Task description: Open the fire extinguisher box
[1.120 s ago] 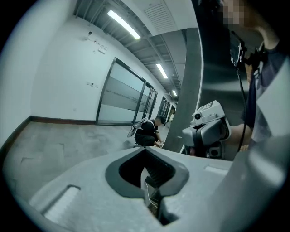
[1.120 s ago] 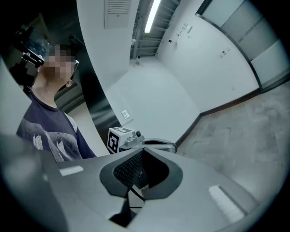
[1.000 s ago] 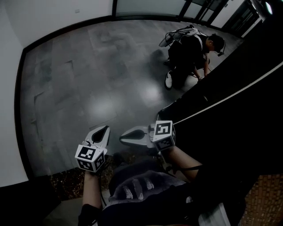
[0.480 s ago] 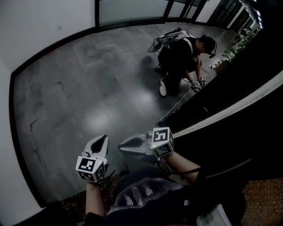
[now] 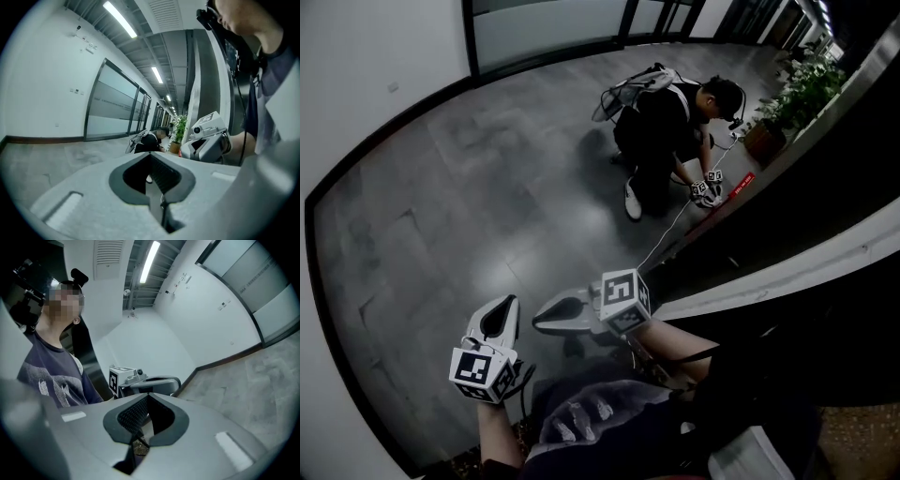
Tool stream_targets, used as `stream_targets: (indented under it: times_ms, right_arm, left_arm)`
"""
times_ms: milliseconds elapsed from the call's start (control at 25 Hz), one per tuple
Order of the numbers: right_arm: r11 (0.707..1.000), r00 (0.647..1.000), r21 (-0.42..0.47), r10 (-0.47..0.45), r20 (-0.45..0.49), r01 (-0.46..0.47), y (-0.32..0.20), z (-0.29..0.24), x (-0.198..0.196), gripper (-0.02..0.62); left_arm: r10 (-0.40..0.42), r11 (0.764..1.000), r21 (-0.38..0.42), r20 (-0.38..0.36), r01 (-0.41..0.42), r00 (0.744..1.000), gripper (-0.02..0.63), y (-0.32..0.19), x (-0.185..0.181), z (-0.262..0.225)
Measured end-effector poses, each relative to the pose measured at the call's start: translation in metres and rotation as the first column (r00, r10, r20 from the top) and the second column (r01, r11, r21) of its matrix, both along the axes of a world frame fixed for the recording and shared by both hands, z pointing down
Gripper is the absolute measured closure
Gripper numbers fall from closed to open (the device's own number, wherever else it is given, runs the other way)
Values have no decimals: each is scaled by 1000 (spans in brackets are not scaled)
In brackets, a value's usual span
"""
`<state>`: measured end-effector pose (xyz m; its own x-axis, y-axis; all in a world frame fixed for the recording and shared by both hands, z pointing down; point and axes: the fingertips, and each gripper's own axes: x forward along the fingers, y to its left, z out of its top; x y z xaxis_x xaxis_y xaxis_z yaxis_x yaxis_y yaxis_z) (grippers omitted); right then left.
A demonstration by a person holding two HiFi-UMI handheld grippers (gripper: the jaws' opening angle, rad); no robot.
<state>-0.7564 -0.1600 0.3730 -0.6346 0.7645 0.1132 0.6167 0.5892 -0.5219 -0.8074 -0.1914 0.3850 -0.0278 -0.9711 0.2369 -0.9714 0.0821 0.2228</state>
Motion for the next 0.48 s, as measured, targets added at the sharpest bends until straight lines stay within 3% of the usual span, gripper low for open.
stream_targets:
  times_ms: [320, 480]
  right_arm:
    - [999, 999, 26, 42, -1, -42, -16, -3, -31, 595]
    - [995, 996, 43, 86, 12, -87, -4, -8, -66, 595]
  left_arm:
    - [68, 998, 4, 10, -68, 998, 603, -17, -28, 1]
    - [104, 994, 23, 25, -105, 994, 603, -8, -64, -9]
